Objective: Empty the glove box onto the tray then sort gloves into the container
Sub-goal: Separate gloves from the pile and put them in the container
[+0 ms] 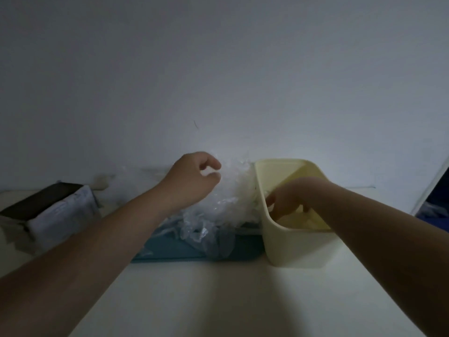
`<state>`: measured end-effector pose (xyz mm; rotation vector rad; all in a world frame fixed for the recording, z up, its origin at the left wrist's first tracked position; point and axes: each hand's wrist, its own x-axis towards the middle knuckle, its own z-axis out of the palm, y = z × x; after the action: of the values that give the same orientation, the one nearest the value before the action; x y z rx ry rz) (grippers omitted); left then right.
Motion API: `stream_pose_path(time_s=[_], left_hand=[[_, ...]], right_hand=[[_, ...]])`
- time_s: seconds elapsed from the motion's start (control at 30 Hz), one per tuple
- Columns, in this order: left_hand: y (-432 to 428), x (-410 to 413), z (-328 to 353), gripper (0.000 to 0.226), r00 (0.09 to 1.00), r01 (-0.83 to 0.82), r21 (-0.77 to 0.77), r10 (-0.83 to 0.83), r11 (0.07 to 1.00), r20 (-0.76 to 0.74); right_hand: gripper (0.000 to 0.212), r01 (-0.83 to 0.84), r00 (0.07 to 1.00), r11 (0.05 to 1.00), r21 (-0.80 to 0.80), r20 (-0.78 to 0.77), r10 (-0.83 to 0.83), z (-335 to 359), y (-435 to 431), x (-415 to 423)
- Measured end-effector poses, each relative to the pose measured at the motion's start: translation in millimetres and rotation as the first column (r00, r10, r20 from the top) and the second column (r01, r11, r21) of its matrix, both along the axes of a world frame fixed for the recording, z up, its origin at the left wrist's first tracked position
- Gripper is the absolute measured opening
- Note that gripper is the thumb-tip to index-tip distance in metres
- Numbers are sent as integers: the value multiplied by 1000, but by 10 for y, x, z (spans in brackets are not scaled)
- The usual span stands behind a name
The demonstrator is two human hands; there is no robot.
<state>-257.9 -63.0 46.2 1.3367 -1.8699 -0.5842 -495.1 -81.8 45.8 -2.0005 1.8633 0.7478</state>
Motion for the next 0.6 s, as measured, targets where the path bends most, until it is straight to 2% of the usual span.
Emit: stream_pose_path(time_s=[0.07, 0.13, 0.27, 0.33, 0.4, 0.43, 0.47, 0.53, 0.6], left_hand=[[-3, 128, -224, 20, 963, 69, -48, -53, 996, 264], [3, 198, -444, 35, 897, 113, -30, -89, 993, 432], [8, 216, -680, 53, 834, 116, -21, -85, 993, 545], [21, 276, -686, 48, 856, 77, -71, -30, 994, 516], [50, 390, -682, 37, 866, 58, -111, 5, 992, 501], [68, 446, -689, 33, 865, 50, -131, 23, 990, 501], [98, 539, -704, 30, 868, 31, -143, 44, 989, 494], [160, 704, -757, 29, 889, 10, -191, 79, 982, 451], [229, 856, -822, 30, 905, -11, -255, 118, 967, 408]], right_hand=[[54, -11, 998, 987, -160, 55, 20, 141, 1, -19], [39, -18, 992, 930, -368, 108, 62, 281, -15, 9], [35, 68, 940, 755, -652, 296, 171, 444, 134, 306], [41, 133, 853, 728, -672, 452, 261, 426, 292, 563], [49, 188, 739, 761, -621, 600, 307, 276, 401, 780], [55, 189, 713, 792, -581, 635, 295, 157, 431, 848], [64, 166, 726, 825, -541, 633, 269, 23, 446, 936], [76, 112, 815, 881, -460, 550, 184, -249, 409, 1043], [76, 57, 874, 897, -438, 457, 167, -423, 354, 1121]])
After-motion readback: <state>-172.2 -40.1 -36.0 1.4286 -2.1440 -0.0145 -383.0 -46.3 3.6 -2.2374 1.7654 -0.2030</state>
